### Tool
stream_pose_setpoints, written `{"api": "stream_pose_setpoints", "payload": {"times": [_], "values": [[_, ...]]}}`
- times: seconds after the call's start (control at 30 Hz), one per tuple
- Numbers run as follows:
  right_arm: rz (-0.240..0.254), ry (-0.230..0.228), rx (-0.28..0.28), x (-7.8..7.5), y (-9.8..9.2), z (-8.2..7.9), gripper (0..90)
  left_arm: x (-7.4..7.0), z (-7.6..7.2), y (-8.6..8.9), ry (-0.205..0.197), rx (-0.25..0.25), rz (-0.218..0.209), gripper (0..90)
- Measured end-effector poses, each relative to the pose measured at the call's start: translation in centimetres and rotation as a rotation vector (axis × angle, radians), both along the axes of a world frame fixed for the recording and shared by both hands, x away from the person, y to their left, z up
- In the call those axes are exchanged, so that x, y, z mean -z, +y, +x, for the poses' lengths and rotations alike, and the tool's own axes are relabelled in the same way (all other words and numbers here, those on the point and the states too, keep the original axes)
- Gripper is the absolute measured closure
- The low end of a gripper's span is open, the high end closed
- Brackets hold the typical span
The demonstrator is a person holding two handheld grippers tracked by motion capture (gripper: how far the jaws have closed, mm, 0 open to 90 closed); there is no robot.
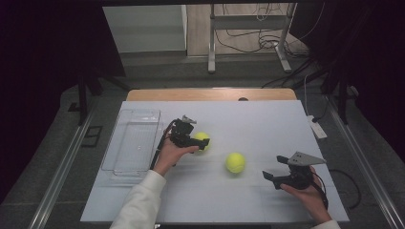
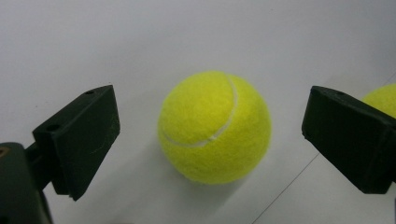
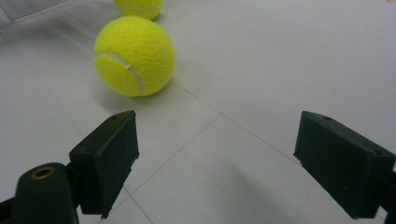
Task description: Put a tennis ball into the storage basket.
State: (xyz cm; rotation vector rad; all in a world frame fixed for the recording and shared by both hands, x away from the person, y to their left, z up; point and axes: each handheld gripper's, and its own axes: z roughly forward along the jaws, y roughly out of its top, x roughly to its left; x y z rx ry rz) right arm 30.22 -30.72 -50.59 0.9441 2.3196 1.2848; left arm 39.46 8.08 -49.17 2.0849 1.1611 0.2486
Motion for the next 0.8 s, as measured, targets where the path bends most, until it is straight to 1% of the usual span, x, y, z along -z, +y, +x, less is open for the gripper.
{"api": "stream_pose_setpoints", "payload": {"times": [0.2,0.4,0.8], "values": [[-0.005,-0.001,0.0,0.0,0.0,0.0,13.9,0.5,0.2,-0.6,0.01,0.016,0.013,5.0],[-0.005,-0.002,-0.001,0.0,0.0,0.0,13.9,0.8,0.3,-0.6,0.016,0.013,0.017,5.0],[-0.009,-0.003,0.0,0.0,0.0,0.0,13.9,1.5,0.6,-0.9,0.03,0.019,0.042,6.3]]}}
